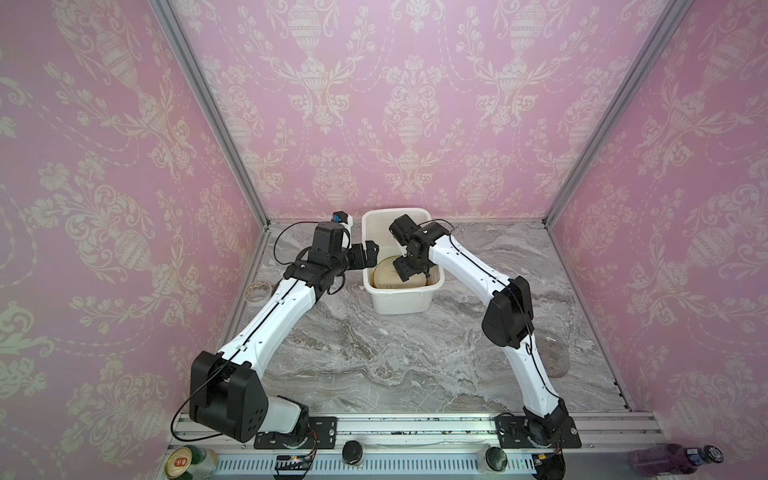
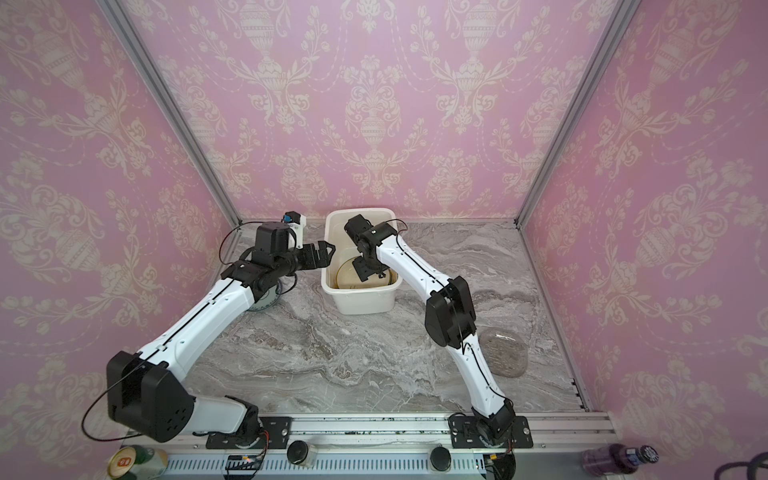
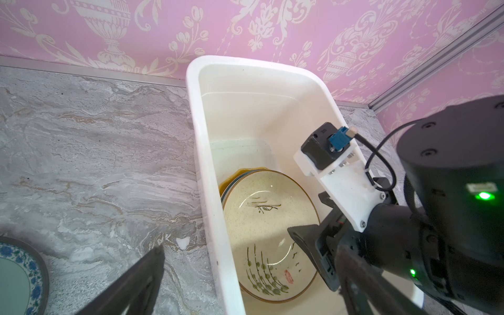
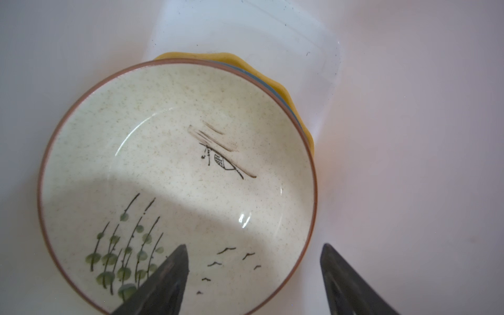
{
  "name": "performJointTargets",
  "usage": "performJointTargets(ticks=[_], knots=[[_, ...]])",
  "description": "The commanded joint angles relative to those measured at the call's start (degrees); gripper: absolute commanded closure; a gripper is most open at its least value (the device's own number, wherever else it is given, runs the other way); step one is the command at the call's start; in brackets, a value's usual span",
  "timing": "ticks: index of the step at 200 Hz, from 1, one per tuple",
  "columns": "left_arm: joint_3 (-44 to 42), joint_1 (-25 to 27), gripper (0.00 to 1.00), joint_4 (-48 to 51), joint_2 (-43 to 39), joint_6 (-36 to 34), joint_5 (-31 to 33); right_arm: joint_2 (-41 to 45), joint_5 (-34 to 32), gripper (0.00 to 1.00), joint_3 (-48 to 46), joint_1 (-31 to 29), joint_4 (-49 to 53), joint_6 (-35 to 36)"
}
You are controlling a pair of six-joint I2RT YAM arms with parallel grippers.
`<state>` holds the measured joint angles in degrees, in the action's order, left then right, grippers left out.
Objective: Place the plates into the plastic bin on the countertop
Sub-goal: 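Raise the right gripper out of the bin while the left gripper draws back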
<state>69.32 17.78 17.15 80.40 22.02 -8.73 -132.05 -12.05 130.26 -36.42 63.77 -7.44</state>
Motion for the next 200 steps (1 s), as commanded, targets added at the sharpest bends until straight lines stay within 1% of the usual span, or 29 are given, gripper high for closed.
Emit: performJointTargets(ticks=[1, 53, 74, 103, 136, 162, 186, 200], knots=[[0.2, -0.5, 0.01, -0.7, 0.7, 1.1, -1.3, -0.8, -2.3, 0.23, 1.8, 0.3, 2.2, 1.0], [0.6, -0.7, 0.01, 0.7, -0.5, 0.6, -1.1, 1.0, -1.2, 0.23, 3.5, 0.2, 1.7, 0.6], [1.7, -0.8, 0.01, 2.8, -2.0, 0.2, -0.2, 4.1, -0.3, 0.24, 3.5, 0.1, 0.0, -0.3], [3.9, -0.8, 0.01, 6.6, -5.2, 0.3, 1.5, 10.5, 0.9, 0.26, 2.0, -0.2, -3.2, -1.4], [4.3, -0.8, 0.01, 10.2, -11.1, 3.1, 3.4, 19.0, 3.4, 0.27, -2.7, -0.5, -5.3, -3.4], [4.1, -0.8, 0.01, 14.7, -16.3, 5.9, 4.5, 26.3, 8.0, 0.28, -7.8, -0.5, -5.5, -5.9], [4.2, -0.8, 0.01, 19.9, -21.1, 8.8, 5.1, 34.4, 13.4, 0.31, -15.5, -0.5, -8.0, -9.2], [4.4, -0.8, 0.01, 23.4, -23.6, 10.5, 5.7, 40.0, 17.1, 0.32, -21.5, -0.5, -11.5, -11.8]])
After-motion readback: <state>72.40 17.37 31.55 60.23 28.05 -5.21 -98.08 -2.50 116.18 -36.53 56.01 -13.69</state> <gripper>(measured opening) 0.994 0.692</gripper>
